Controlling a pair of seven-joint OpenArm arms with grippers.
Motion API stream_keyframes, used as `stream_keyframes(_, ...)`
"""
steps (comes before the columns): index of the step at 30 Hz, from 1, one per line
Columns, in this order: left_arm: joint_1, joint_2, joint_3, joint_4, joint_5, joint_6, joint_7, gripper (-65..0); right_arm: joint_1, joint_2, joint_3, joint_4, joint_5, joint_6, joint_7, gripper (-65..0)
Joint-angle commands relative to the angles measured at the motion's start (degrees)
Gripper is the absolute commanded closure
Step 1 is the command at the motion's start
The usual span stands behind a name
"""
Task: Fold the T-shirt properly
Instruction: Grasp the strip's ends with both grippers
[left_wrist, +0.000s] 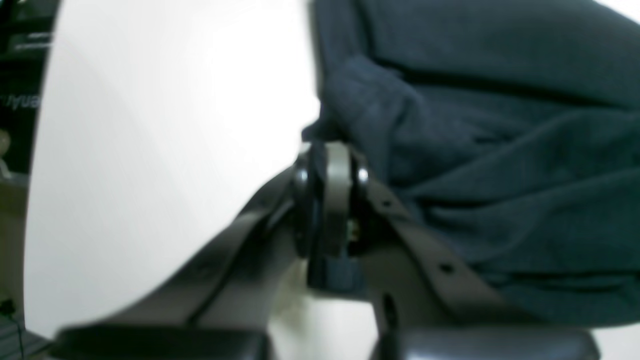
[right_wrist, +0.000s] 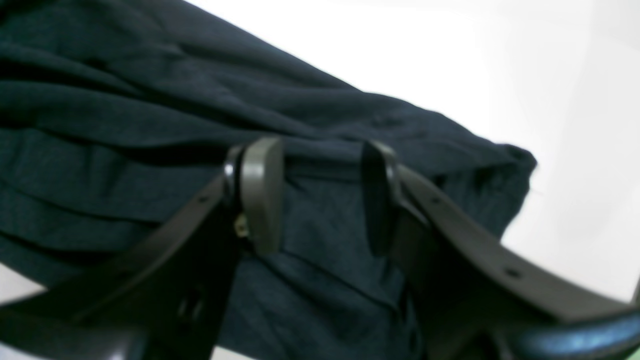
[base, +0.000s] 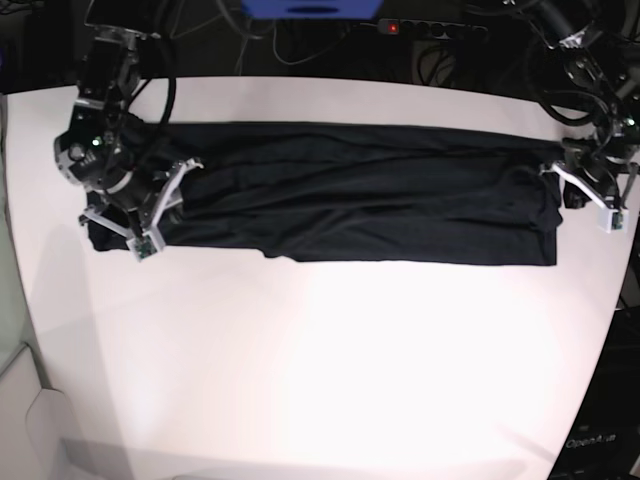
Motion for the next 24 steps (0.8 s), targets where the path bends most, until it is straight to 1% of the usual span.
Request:
stream_keyframes(1,-0.5,-0.7,-0.1,1.0,-0.8,-0.2,-0.9,-3.8,0.8,0.3,-0.1,0.9,0.6,-0.2,1.2,-27.1)
stream_keyframes(9,-0.8,-0.1,0.0,0.6,-1.1,-0.2,-0.9,-3.8,0.9,0.5,-0.1,0.9,0.6,-0.2,1.2,-27.2)
stream_keyframes(11,-0.8,0.0,0.1,0.5,-1.1,-0.2,-0.9,-3.8,1.7,1.4,-0.1,0.9,0.5,-0.2,1.2,-27.1)
stream_keyframes(14,-0.9,-0.1,1.8,-1.6,-0.9,-0.2,-1.2,-3.8,2.2,1.6,0.2,0.9,0.3,-0.2,1.2,-27.0)
stream_keyframes(16,-1.3,-0.1,2.7,-3.1,-0.8,-0.2,-1.4,-3.8,2.2,3.1,0.4,0.9,0.3,-0.2,1.2,-27.0)
stream_keyframes(19,-1.7,-0.1,2.8,-5.3,-0.8,-0.2,-1.5,-3.8,2.2,3.9,0.5,0.9,0.4,-0.2,1.2,-27.2)
stream_keyframes(23,-3.4,-0.8,2.8,-9.2,-0.7,-0.2,-1.6,-3.8,3.4,4.5,3.4,0.0,0.4,-0.2,0.9,-27.4)
stream_keyframes(24,-3.9,-1.5,2.8,-10.3,-0.7,-0.2,-1.6,-3.8,3.5,4.5,4.6,-0.6,0.5,-0.2,0.8,-27.4)
